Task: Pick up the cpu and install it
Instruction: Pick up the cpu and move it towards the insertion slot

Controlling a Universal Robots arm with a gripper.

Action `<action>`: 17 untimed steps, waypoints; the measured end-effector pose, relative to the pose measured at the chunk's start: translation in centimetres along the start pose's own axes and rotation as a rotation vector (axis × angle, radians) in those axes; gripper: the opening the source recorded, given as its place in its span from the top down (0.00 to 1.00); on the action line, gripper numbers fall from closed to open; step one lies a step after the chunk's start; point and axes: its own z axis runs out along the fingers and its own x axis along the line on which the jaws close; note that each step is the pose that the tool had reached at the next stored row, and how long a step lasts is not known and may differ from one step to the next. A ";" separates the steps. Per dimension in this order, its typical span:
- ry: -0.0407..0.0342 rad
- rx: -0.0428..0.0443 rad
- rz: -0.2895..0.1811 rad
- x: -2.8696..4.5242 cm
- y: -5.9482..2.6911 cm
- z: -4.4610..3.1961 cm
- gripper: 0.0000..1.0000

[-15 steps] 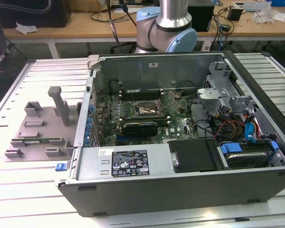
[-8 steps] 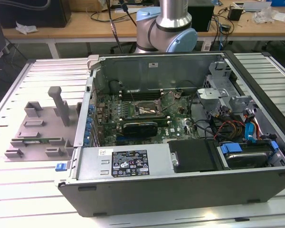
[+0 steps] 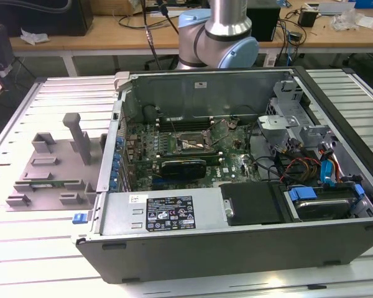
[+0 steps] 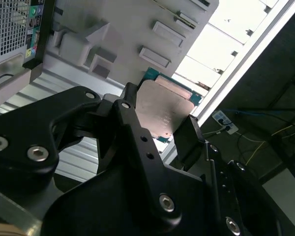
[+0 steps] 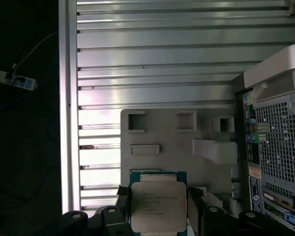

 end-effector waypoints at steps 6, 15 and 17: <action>0.0001 0.0000 0.000 -1.39 0.06 0.02 0.45; 0.0003 0.0000 0.000 -3.07 0.13 0.04 0.45; 0.0003 0.0000 0.000 -3.26 0.14 0.04 0.45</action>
